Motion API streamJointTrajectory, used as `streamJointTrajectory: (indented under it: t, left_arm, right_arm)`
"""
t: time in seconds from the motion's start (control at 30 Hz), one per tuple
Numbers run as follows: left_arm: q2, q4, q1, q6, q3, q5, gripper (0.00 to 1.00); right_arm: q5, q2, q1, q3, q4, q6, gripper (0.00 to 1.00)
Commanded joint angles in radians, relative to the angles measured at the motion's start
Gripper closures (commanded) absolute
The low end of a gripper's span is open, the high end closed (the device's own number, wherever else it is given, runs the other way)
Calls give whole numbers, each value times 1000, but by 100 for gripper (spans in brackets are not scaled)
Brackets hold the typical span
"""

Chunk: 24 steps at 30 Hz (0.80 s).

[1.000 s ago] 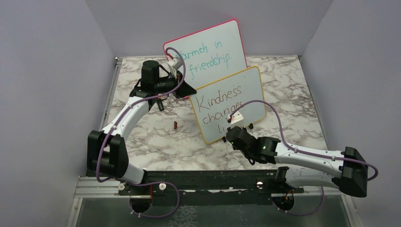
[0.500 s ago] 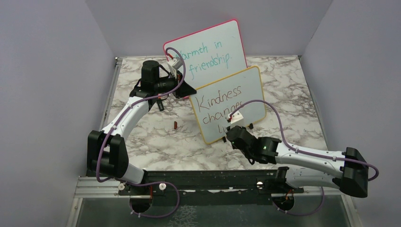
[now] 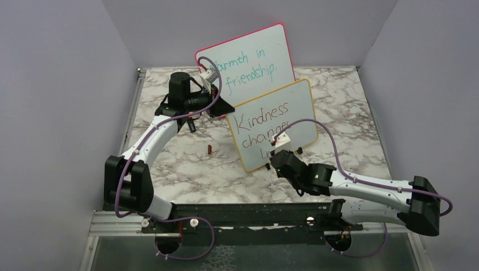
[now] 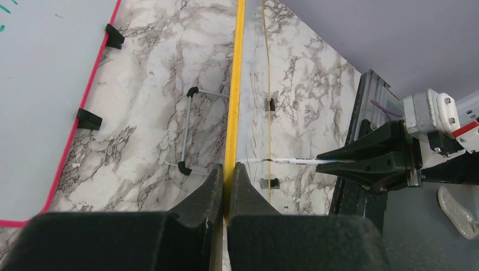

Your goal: Write a sentence on the whiteboard

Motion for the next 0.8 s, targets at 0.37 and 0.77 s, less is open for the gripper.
streamJointTrajectory:
  t: [0.37,0.77]
  left_arm:
    - [33,-93,-31,37,-14,-31,100]
    - [34,-93,-31,36,-14,-30,100]
  right_arm:
    - [25,-26,-1,6,-40,63,99]
    - [13,-21,-1,-20,-78,112,99]
